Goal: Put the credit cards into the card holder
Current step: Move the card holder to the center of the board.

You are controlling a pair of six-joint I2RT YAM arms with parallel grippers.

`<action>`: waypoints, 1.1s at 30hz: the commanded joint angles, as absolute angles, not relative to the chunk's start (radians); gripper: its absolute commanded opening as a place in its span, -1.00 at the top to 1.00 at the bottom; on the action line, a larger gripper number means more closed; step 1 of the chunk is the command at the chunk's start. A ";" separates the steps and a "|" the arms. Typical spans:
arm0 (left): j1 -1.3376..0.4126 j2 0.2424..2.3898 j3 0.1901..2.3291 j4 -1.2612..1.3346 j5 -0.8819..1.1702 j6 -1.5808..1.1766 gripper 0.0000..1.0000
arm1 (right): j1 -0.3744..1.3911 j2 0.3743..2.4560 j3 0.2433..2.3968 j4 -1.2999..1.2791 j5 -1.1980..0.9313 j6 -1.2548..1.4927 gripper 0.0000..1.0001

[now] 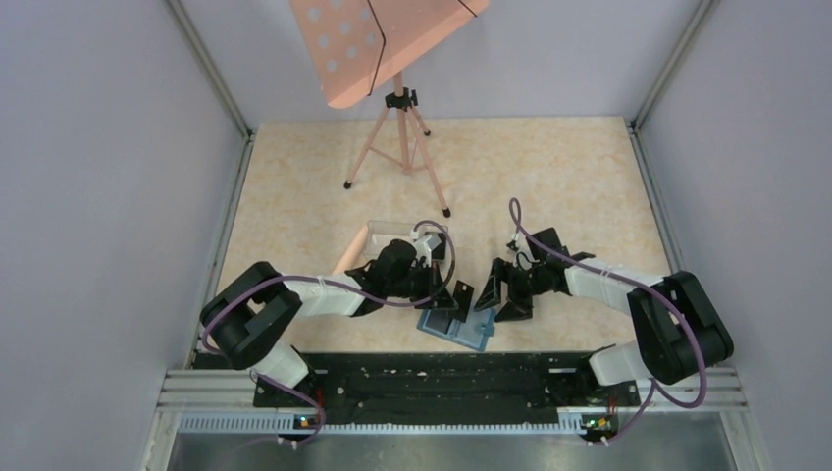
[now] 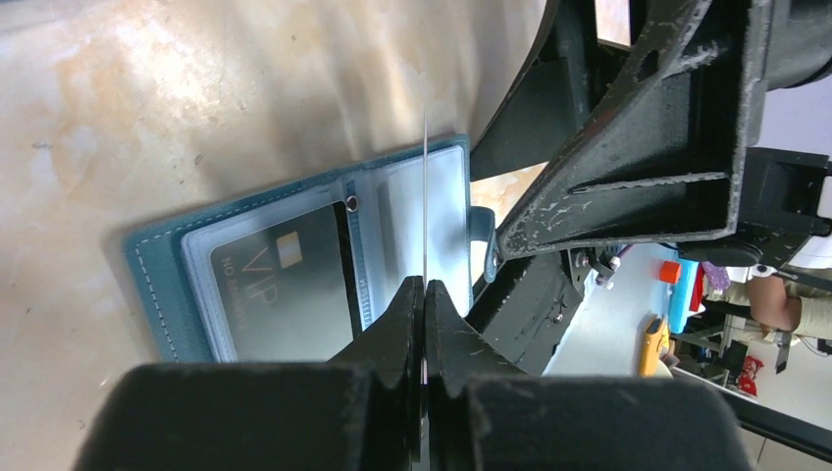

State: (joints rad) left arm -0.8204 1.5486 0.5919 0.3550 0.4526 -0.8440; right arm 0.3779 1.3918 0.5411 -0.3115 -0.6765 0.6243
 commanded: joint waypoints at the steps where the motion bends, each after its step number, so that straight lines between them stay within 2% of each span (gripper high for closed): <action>1: -0.824 1.503 0.607 0.322 0.410 -0.851 1.00 | 0.408 1.421 0.540 -0.270 -0.613 0.647 -0.47; 17: -0.776 1.498 0.538 0.370 0.409 -0.834 1.00 | 0.407 1.397 0.560 -0.335 -0.562 0.576 -0.44; 24: -0.769 1.523 0.526 0.419 0.450 -0.827 1.00 | 0.407 1.422 0.558 -0.354 -0.539 0.556 -0.30; 33: -0.769 1.568 0.549 0.435 0.488 -0.830 1.00 | 0.407 1.462 0.607 -0.348 -0.535 0.539 -0.28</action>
